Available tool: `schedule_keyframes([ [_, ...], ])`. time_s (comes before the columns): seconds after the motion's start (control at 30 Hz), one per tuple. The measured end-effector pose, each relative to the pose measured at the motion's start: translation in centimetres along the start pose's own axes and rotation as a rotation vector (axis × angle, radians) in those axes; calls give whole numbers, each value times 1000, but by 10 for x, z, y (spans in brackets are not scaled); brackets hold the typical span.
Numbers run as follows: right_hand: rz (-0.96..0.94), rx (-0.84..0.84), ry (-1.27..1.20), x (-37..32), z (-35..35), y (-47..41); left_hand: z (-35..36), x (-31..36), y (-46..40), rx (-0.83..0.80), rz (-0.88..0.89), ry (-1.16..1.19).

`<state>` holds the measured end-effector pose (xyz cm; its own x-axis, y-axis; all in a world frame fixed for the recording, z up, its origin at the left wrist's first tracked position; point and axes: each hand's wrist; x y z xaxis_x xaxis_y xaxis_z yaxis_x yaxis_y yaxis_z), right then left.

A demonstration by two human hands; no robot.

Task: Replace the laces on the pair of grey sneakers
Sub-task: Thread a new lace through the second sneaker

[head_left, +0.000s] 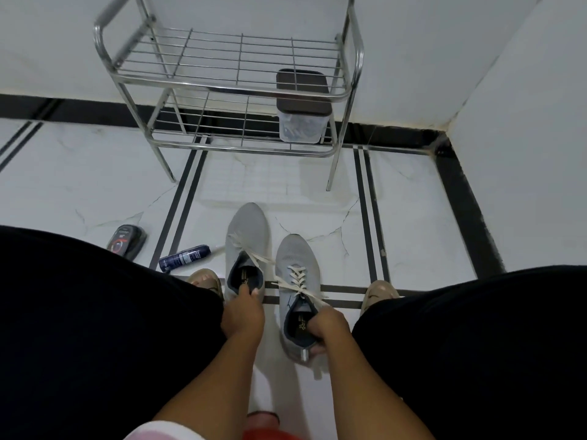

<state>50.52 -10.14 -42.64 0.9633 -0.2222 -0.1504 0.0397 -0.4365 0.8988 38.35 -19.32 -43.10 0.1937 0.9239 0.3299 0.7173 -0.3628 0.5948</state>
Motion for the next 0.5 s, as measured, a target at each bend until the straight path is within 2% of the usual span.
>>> schedule_keyframes([
  [0.1, -82, 249, 55, -8, 0, 0, 5, -6, 7, -1, 19, 15],
  [0.17, -114, 311, 24, -18, 1, -4, 5, -6, 6, -13, 43, 30],
  [0.27, -175, 332, -52, -32, 2, -3, 5, -6, 5, -21, 11, 63],
  [0.33, -199, 326, -112, -38, 7, -6, 2, -6, 7, 36, -43, 113],
  [0.5, -177, 196, -360, -45, 26, -19, 3, -5, -15, 101, -319, 417],
])
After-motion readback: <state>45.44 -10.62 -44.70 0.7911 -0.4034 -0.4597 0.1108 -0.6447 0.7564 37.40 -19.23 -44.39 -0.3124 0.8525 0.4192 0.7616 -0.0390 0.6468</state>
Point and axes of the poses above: each hand's wrist, its own y-axis away from the middle knuckle, its own z-axis out of the palm, x = y × z, and after that the axes turned 5 degrees about -x, right-handed
